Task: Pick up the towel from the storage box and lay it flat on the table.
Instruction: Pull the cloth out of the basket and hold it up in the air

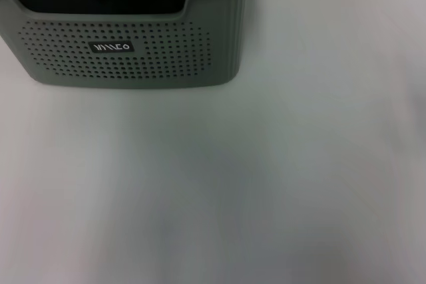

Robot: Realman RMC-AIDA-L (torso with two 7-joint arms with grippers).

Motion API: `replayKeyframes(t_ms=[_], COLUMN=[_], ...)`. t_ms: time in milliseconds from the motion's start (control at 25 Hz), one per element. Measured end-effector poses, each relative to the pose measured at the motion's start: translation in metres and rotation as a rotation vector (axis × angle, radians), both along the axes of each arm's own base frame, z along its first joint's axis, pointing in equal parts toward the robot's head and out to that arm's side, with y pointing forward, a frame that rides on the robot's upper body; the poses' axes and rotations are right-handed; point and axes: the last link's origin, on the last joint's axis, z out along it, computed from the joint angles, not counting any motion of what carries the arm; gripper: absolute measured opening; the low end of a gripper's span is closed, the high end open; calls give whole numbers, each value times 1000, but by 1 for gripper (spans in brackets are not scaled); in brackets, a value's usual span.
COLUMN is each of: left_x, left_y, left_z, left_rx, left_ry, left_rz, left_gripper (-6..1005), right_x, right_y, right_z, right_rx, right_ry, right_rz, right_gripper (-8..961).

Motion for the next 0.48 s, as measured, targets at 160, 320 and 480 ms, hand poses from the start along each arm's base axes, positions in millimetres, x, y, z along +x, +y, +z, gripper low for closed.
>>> replayKeyframes(t_ms=[160, 320, 480], left_x=[6, 17, 27], left_y=[-1, 6, 22], left_z=[-5, -19, -50], left_rx=[-23, -121, -299], left_ry=[17, 2, -12], left_rz=[-32, -18, -26], left_gripper=[31, 23, 23], right_x=[4, 5, 5], right_y=[-4, -5, -5], right_z=[6, 8, 8], right_rx=[27, 35, 41], right_ry=[19, 23, 18], right_rz=[-9, -9, -6], right_gripper=[766, 767, 767])
